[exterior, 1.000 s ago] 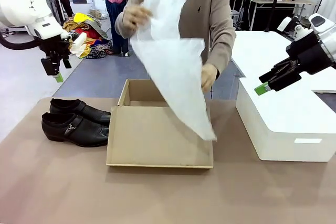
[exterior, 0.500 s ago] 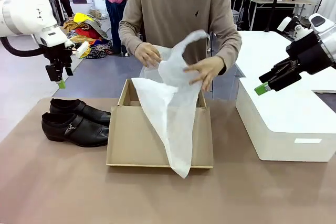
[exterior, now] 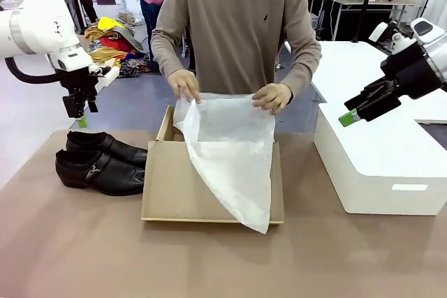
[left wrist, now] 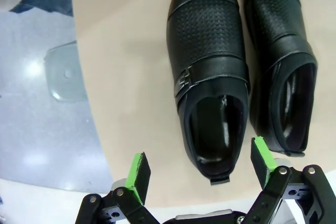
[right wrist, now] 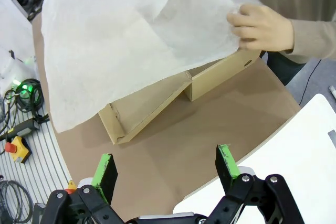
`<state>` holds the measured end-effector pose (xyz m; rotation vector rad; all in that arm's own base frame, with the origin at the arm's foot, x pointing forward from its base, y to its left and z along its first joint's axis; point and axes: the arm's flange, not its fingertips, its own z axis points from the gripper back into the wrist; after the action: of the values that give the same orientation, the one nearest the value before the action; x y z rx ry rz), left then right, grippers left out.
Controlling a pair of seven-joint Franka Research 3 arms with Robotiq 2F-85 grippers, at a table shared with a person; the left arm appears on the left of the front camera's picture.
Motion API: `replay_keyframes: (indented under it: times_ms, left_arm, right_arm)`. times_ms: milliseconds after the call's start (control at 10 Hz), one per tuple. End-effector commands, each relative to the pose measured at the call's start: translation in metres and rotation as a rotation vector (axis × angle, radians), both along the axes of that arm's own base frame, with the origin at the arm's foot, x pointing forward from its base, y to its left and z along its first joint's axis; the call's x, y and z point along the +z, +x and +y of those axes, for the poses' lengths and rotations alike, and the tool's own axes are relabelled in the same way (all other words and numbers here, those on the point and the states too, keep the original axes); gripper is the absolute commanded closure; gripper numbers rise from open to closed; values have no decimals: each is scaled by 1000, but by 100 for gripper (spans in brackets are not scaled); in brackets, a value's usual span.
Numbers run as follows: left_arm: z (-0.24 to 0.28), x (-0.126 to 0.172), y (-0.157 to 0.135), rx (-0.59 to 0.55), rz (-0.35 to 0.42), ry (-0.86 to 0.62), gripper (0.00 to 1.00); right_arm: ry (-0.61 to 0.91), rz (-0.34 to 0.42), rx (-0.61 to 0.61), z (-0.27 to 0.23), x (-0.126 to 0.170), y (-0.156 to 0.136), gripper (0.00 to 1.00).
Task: Pack the shoes into the box.
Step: Place one shoe of the Shoes into the Shoes Box.
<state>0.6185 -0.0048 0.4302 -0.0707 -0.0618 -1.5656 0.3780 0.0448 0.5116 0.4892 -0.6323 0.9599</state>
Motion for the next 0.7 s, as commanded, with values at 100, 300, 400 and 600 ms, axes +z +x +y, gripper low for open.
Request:
replay_keyframes:
  times_ms: [100, 300, 400, 600]
  left_arm:
    - [-3, -10, 10, 17, 51, 12, 0]
    - [-2, -21, 14, 26, 79, 21, 0]
    - [-1, -24, 16, 29, 81, 24, 0]
    - [0, -33, 21, 19, 86, 32, 0]
  right_arm:
    - [25, -22, 23, -1, -2, 3, 0]
    - [25, -22, 23, -1, -2, 3, 0]
    - [25, -22, 23, -1, -2, 3, 0]
    - [25, -22, 23, -1, -2, 3, 0]
